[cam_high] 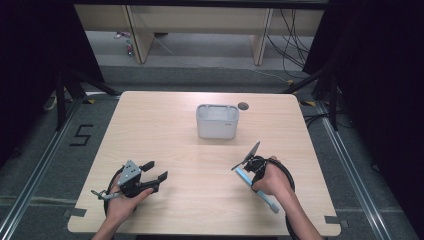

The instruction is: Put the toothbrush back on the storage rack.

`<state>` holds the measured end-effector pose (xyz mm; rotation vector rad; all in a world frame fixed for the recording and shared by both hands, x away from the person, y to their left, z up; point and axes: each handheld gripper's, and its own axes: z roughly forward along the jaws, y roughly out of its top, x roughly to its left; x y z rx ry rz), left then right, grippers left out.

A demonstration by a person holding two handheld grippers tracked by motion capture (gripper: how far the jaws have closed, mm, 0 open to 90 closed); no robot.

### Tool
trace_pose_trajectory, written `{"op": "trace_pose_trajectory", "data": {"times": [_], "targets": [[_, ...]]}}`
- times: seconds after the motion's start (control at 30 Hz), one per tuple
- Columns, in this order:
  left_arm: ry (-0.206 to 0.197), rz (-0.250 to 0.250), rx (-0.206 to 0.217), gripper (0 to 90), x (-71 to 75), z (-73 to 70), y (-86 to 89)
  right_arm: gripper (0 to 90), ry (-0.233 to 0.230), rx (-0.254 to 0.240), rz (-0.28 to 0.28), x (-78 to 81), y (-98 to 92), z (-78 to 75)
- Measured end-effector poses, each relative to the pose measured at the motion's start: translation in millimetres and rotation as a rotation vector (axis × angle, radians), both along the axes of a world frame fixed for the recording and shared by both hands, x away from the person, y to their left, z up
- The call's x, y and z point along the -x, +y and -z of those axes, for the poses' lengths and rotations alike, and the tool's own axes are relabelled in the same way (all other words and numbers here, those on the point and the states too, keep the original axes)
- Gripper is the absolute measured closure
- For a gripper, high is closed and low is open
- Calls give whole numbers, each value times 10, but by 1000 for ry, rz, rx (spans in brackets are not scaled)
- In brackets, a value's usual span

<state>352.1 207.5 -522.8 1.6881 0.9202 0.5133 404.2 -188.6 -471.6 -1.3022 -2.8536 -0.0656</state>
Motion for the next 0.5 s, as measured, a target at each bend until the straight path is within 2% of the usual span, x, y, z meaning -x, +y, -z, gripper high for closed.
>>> {"op": "trace_pose_trajectory", "data": {"times": [0.07, 0.1, 0.13, 0.17, 0.2, 0.23, 0.27, 0.3, 0.33, 0.37, 0.4, 0.47, 0.5], "targets": [[0, 3, 1, 313, 3, 0, -3, 789, 9, 10, -23, 18, 10, -35], [-2, 5, -1, 313, 4, -1, -4, 789, 19, 0, -13, 50, 30, -56], [-3, 8, -4, 314, 4, -1, -3, 789, -3, -14, -85, 35, 3, -44], [-5, 12, -9, 315, 4, -2, -4, 789, -1, -32, -93, 46, 15, -50], [-7, 14, -12, 316, 4, -1, -6, 789, -8, -31, -122, 49, 3, -56], [-8, 15, -12, 316, 5, -1, -10, 789, -14, -31, -122, 60, 7, -55], [-8, 17, -10, 317, 6, -1, -15, 789, -27, -40, -178, 47, -22, -54], [-8, 19, -14, 318, 7, -1, -16, 789, -24, -45, -172, 59, -17, -58], [-1, 17, -24, 318, 17, -9, -17, 789, -23, -57, -190, 62, -27, -61], [-1, 25, -25, 320, 18, -8, -21, 789, -33, -51, -245, 48, -44, -64], [-2, 32, -26, 321, 21, -9, -26, 789, -34, -58, -240, 67, -38, -74], [-1, 45, -20, 328, 29, -7, -51, 789, -46, -61, -284, 89, -56, -95], [-2, 55, -28, 328, 32, -10, -59, 789, -46, -61, -284, 89, -56, -95]]}}
